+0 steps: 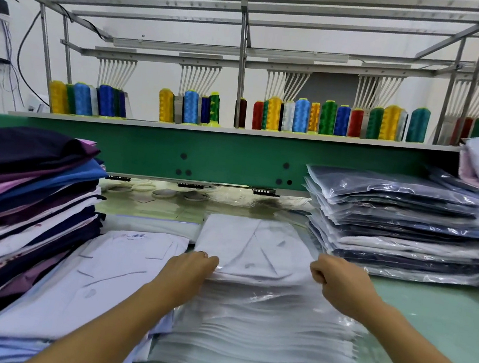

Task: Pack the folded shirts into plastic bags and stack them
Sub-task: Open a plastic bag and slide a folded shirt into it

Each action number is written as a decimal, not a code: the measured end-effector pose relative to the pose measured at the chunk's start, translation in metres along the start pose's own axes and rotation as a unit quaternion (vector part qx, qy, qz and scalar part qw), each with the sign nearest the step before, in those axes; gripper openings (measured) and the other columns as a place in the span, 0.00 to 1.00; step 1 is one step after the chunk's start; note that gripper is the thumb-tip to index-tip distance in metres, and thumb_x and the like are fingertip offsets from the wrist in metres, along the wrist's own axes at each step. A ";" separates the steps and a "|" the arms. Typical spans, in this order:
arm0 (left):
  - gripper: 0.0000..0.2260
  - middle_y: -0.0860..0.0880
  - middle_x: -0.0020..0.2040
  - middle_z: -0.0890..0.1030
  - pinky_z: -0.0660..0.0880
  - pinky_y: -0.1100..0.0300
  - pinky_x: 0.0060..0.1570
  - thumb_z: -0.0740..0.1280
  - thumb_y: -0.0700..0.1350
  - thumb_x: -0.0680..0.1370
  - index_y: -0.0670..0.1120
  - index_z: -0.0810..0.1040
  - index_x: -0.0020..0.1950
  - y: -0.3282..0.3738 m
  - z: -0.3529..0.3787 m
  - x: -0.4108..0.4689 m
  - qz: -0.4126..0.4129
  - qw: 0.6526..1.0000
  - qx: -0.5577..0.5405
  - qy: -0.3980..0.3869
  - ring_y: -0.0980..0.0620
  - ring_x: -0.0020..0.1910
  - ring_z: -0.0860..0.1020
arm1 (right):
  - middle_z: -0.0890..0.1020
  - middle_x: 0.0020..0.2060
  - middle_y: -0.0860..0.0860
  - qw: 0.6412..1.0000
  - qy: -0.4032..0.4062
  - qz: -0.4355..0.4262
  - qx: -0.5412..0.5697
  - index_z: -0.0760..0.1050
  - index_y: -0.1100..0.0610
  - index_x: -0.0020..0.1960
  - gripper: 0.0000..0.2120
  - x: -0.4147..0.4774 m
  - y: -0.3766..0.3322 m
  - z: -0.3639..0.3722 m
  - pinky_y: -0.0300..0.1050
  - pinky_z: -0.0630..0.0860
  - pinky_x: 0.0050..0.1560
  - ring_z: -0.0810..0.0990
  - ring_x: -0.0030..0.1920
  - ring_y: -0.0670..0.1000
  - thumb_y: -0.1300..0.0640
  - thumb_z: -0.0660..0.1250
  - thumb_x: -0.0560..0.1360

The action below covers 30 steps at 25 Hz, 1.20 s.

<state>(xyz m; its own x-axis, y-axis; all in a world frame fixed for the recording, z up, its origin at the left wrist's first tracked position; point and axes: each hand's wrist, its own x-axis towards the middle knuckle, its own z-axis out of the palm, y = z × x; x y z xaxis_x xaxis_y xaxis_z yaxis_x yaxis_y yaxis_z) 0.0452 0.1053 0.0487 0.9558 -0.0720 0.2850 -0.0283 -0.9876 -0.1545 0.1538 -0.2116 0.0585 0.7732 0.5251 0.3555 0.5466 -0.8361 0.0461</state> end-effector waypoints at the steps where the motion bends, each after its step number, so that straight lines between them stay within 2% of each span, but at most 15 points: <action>1: 0.12 0.49 0.48 0.73 0.66 0.53 0.40 0.58 0.32 0.74 0.50 0.66 0.48 -0.004 -0.001 -0.002 0.013 0.999 -0.028 -0.015 0.43 0.46 0.73 | 0.69 0.37 0.48 1.000 -0.016 -0.014 -0.006 0.61 0.52 0.38 0.14 -0.002 0.002 -0.004 0.46 0.58 0.33 0.64 0.36 0.51 0.70 0.55 0.63; 3: 0.11 0.52 0.45 0.71 0.65 0.55 0.39 0.58 0.33 0.73 0.50 0.66 0.45 -0.007 -0.001 -0.008 0.038 0.993 -0.100 -0.047 0.46 0.45 0.71 | 0.68 0.38 0.46 0.997 -0.064 -0.035 -0.004 0.61 0.50 0.38 0.15 -0.010 0.006 -0.006 0.46 0.61 0.34 0.66 0.38 0.50 0.71 0.53 0.64; 7: 0.09 0.54 0.48 0.71 0.69 0.59 0.46 0.59 0.38 0.77 0.52 0.68 0.47 -0.005 0.003 -0.019 0.052 0.976 -0.170 -0.129 0.51 0.46 0.71 | 0.69 0.40 0.44 0.987 -0.144 -0.063 0.046 0.64 0.45 0.41 0.15 -0.033 0.013 0.009 0.44 0.66 0.39 0.70 0.42 0.49 0.66 0.54 0.69; 10: 0.09 0.57 0.46 0.70 0.64 0.64 0.40 0.58 0.38 0.76 0.54 0.68 0.47 -0.003 -0.002 -0.025 0.066 0.966 -0.173 -0.179 0.58 0.41 0.69 | 0.73 0.43 0.45 0.975 -0.191 -0.063 0.090 0.69 0.48 0.44 0.10 -0.041 0.014 0.009 0.47 0.73 0.44 0.75 0.45 0.52 0.62 0.56 0.70; 14: 0.05 0.56 0.46 0.75 0.71 0.58 0.45 0.62 0.44 0.74 0.53 0.71 0.49 -0.001 -0.012 -0.026 0.044 0.950 -0.193 -0.240 0.54 0.42 0.72 | 0.80 0.44 0.47 0.955 -0.251 -0.023 0.156 0.77 0.49 0.44 0.07 -0.041 0.013 0.002 0.50 0.77 0.50 0.77 0.44 0.49 0.51 0.63 0.69; 16: 0.07 0.54 0.46 0.78 0.75 0.54 0.48 0.62 0.42 0.73 0.53 0.74 0.48 0.000 -0.018 -0.024 0.020 0.945 -0.202 -0.256 0.52 0.43 0.74 | 0.83 0.43 0.46 0.949 -0.239 0.017 0.207 0.81 0.49 0.41 0.08 -0.039 0.013 0.000 0.46 0.77 0.49 0.79 0.43 0.45 0.50 0.64 0.74; 18: 0.10 0.54 0.46 0.79 0.77 0.53 0.48 0.59 0.39 0.73 0.52 0.76 0.47 0.004 -0.021 -0.019 0.002 0.954 -0.169 -0.248 0.50 0.43 0.76 | 0.86 0.39 0.44 0.942 -0.214 0.052 0.254 0.84 0.50 0.36 0.15 -0.036 0.013 0.000 0.35 0.75 0.41 0.81 0.38 0.41 0.55 0.63 0.78; 19: 0.11 0.52 0.46 0.80 0.78 0.52 0.48 0.58 0.39 0.74 0.51 0.77 0.46 0.006 -0.021 -0.016 -0.002 0.961 -0.143 -0.238 0.49 0.43 0.76 | 0.86 0.37 0.45 0.940 -0.205 0.067 0.263 0.84 0.51 0.35 0.17 -0.033 0.012 0.001 0.33 0.74 0.36 0.80 0.33 0.41 0.57 0.62 0.78; 21: 0.10 0.48 0.45 0.80 0.79 0.51 0.46 0.58 0.38 0.76 0.51 0.76 0.42 0.009 -0.020 -0.008 -0.005 0.972 -0.081 -0.222 0.45 0.40 0.79 | 0.86 0.33 0.49 0.939 -0.198 0.093 0.265 0.83 0.55 0.36 0.15 -0.023 0.008 0.001 0.37 0.73 0.31 0.77 0.26 0.44 0.59 0.62 0.77; 22: 0.10 0.49 0.45 0.79 0.79 0.51 0.43 0.59 0.38 0.76 0.51 0.76 0.41 0.012 -0.021 -0.003 -0.013 0.974 -0.051 -0.222 0.45 0.36 0.80 | 0.86 0.32 0.51 0.943 -0.193 0.102 0.250 0.82 0.57 0.36 0.14 -0.016 0.005 0.001 0.39 0.75 0.33 0.77 0.26 0.46 0.59 0.62 0.76; 24: 0.08 0.49 0.50 0.81 0.78 0.54 0.41 0.62 0.40 0.77 0.52 0.79 0.47 0.017 -0.025 0.009 -0.033 0.978 0.019 -0.206 0.48 0.32 0.79 | 0.86 0.33 0.53 0.963 -0.150 0.131 0.181 0.81 0.59 0.39 0.12 -0.001 -0.004 0.000 0.43 0.77 0.39 0.83 0.34 0.50 0.57 0.61 0.75; 25: 0.06 0.47 0.53 0.81 0.76 0.55 0.43 0.64 0.44 0.77 0.50 0.80 0.52 0.019 -0.027 0.017 -0.036 0.981 0.057 -0.180 0.48 0.37 0.80 | 0.86 0.36 0.53 0.972 -0.112 0.149 0.143 0.81 0.59 0.42 0.11 0.008 -0.008 0.001 0.44 0.76 0.40 0.84 0.41 0.53 0.56 0.61 0.75; 27: 0.11 0.44 0.58 0.79 0.70 0.54 0.46 0.63 0.47 0.79 0.45 0.76 0.59 0.022 -0.026 0.038 -0.057 0.987 0.088 -0.124 0.42 0.52 0.80 | 0.84 0.44 0.52 0.980 -0.049 0.163 0.107 0.79 0.53 0.48 0.10 0.026 -0.019 0.004 0.45 0.73 0.39 0.82 0.47 0.57 0.54 0.60 0.76; 29: 0.14 0.44 0.60 0.77 0.71 0.53 0.49 0.60 0.45 0.78 0.44 0.72 0.62 0.024 -0.021 0.062 -0.088 0.991 0.037 -0.095 0.40 0.58 0.77 | 0.82 0.53 0.50 0.982 -0.020 0.145 0.118 0.77 0.49 0.55 0.10 0.046 -0.029 0.011 0.47 0.73 0.44 0.79 0.52 0.55 0.53 0.59 0.79; 30: 0.15 0.44 0.61 0.75 0.72 0.51 0.53 0.59 0.44 0.78 0.43 0.70 0.64 0.024 -0.017 0.073 -0.105 0.990 -0.002 -0.097 0.40 0.60 0.75 | 0.79 0.58 0.51 0.984 -0.016 0.130 0.124 0.76 0.49 0.61 0.12 0.058 -0.031 0.017 0.49 0.74 0.50 0.77 0.57 0.55 0.53 0.59 0.80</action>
<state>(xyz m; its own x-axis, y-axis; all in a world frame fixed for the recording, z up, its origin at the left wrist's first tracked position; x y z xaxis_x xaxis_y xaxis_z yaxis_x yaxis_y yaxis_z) 0.1098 0.0740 0.0821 0.9791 0.1623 0.1228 0.1756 -0.9787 -0.1065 0.1872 -0.1524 0.0620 0.9048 0.3059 0.2961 0.3871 -0.8808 -0.2728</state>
